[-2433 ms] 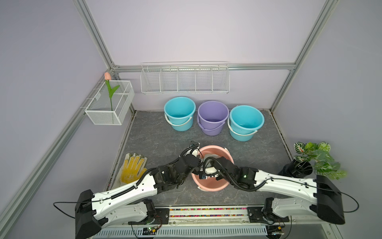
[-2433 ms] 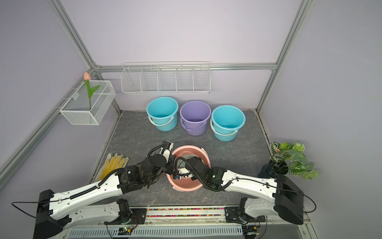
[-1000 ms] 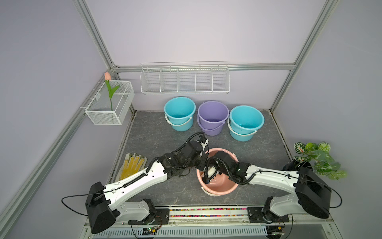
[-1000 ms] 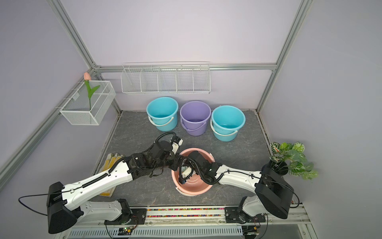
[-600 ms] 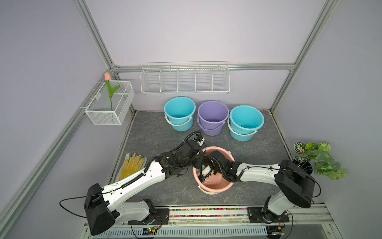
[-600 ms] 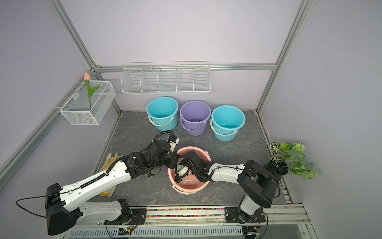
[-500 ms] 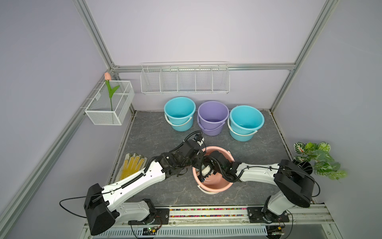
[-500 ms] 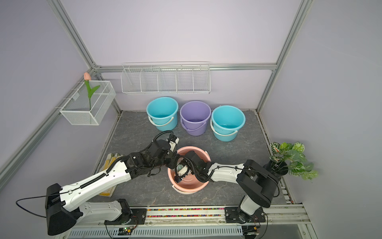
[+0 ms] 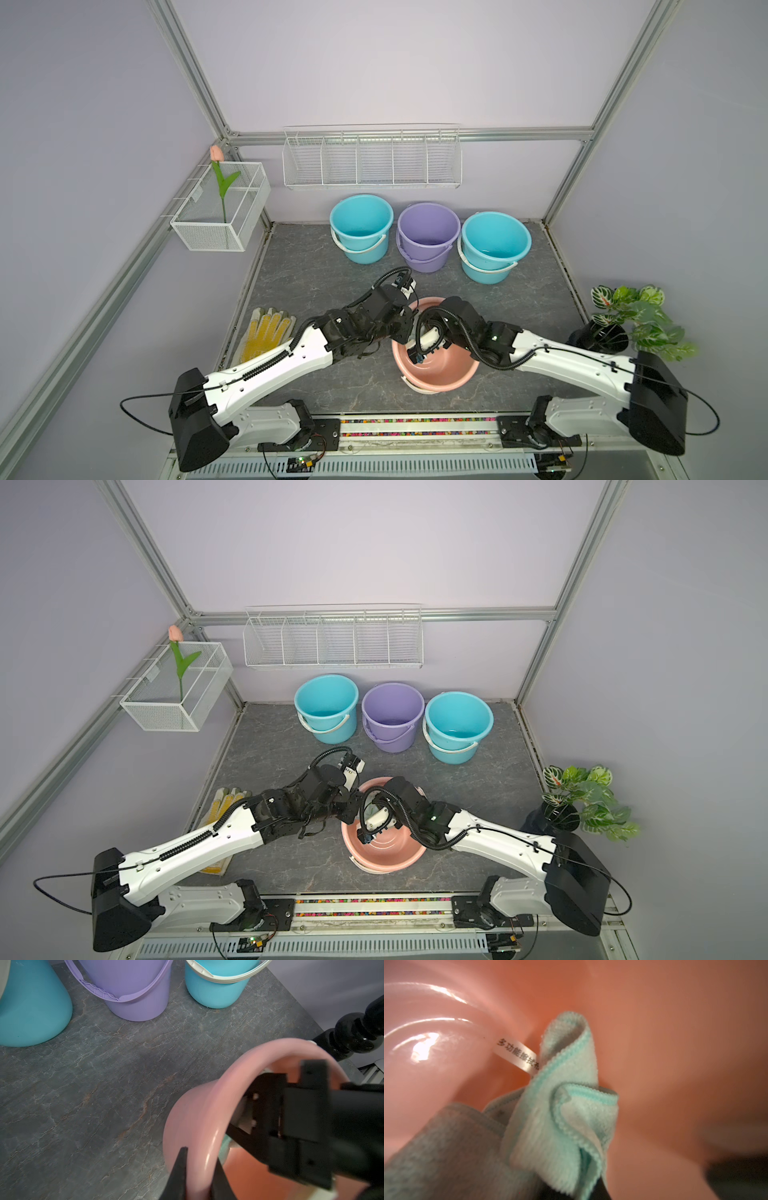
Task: Wipe the inside of the bucket with a cloth
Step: Wipe the dirt from the inside of the bucket.
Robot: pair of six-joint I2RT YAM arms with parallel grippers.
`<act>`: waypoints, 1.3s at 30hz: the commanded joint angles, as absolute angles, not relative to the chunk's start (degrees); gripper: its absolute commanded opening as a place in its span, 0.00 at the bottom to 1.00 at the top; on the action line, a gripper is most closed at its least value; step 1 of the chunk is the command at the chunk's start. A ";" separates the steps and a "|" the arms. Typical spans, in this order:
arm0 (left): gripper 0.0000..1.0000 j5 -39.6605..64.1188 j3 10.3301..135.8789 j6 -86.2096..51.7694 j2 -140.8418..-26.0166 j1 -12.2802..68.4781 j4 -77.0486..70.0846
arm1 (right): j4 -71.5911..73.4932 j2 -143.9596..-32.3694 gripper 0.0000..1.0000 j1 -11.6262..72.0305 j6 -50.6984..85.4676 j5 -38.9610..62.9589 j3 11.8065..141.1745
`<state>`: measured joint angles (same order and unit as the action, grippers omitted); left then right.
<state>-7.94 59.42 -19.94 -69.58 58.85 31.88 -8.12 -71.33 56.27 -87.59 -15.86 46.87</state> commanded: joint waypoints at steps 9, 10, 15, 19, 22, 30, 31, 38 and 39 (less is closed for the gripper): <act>0.00 -7.37 60.64 -20.62 -69.35 59.24 31.99 | -28.51 -62.94 0.07 58.85 -87.06 -26.23 54.81; 0.00 -7.37 60.73 -20.58 -69.27 59.24 31.92 | -29.52 -62.92 0.07 59.11 -87.56 -26.71 55.16; 0.00 -6.53 60.73 -20.56 -69.43 59.24 31.31 | -29.72 -65.08 0.07 59.16 -89.98 -27.74 54.89; 0.00 -6.02 60.73 -20.59 -69.31 59.24 31.11 | -25.41 -68.54 0.07 58.76 -91.52 -27.87 53.41; 0.00 -5.80 60.49 -20.74 -68.85 59.24 30.78 | -21.52 -71.65 0.07 57.91 -92.02 -27.16 52.11; 0.00 -5.97 60.47 -20.30 -68.14 59.24 31.03 | -11.10 -79.90 0.07 55.88 -90.77 -22.89 47.49; 0.00 -5.97 60.40 -20.32 -68.16 59.24 31.03 | -10.46 -81.10 0.07 55.71 -90.26 -22.25 47.23; 0.00 -6.06 60.29 -20.35 -67.78 59.24 30.94 | -4.55 -88.40 0.07 54.44 -87.31 -19.18 44.62; 0.00 -6.10 60.21 -20.23 -67.76 59.24 30.95 | -3.78 -89.34 0.07 54.28 -86.62 -18.63 44.41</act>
<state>-8.21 59.42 -20.40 -69.54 58.48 32.51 -6.87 -86.41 55.18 -89.27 -20.71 46.00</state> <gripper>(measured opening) 0.147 0.095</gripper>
